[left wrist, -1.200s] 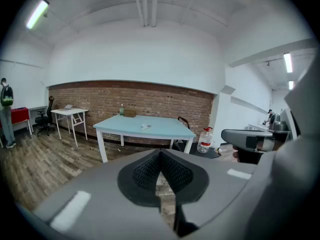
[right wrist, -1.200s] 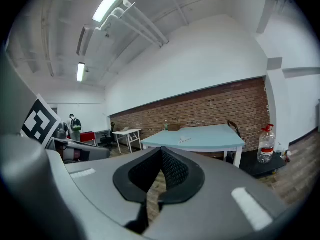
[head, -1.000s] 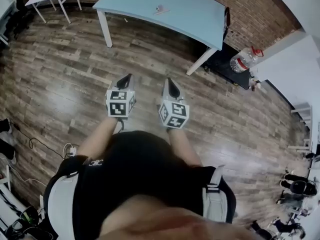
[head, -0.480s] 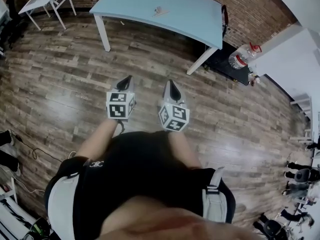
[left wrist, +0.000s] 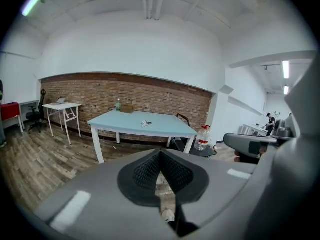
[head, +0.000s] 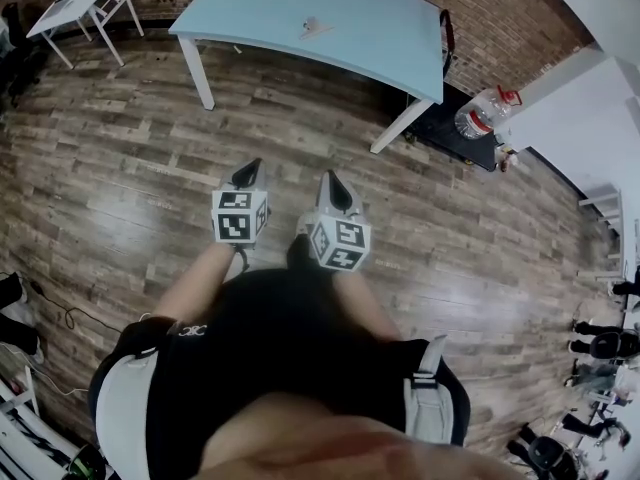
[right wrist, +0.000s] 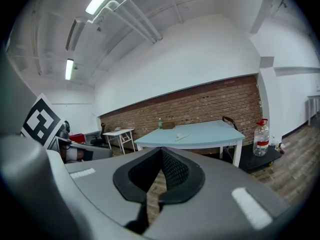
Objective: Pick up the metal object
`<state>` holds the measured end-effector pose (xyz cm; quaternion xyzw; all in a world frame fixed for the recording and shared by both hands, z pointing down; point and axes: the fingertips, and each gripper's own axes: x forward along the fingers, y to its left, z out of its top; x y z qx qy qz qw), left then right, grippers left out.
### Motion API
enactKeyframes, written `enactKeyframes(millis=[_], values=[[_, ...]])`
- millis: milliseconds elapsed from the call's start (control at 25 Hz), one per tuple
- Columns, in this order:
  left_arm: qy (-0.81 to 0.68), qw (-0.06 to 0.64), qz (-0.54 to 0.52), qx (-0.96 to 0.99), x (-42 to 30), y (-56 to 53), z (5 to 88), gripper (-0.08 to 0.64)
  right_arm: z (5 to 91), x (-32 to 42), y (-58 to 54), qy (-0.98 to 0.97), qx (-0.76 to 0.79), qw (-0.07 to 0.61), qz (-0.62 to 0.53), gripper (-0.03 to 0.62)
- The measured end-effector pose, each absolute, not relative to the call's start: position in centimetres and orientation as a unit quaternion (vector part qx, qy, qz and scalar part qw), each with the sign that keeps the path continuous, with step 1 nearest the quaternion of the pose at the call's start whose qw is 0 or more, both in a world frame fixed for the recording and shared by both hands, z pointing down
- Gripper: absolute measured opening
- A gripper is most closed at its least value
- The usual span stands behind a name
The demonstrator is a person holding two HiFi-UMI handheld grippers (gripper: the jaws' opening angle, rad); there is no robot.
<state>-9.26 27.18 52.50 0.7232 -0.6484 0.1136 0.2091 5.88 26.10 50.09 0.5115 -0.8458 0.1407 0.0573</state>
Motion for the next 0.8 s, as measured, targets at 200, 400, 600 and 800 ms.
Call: enactKeyframes(millis=[200, 400, 600, 800], values=[[-0.653, 0.209, 0.118, 0.718, -9.3, 22.2, 53.3, 0.0, 50.8, 5.3, 21.0, -0.851, 0.502, 0.052, 0.143, 0.014], [-0.651, 0.199, 0.128, 0.721, -8.3, 15.0, 52.3, 0.0, 49.7, 5.7, 13.8, -0.859, 0.49, 0.045, 0.14, 0.014], [-0.663, 0.201, 0.126, 0.71, -7.8, 7.8, 51.2, 0.0, 48.8, 7.2, 6.9, -0.865, 0.482, 0.041, 0.137, 0.014], [-0.669, 0.197, 0.13, 0.704, -6.2, 2.0, 51.0, 0.0, 49.0, 9.0, 0.9, -0.868, 0.473, 0.041, 0.143, 0.014]])
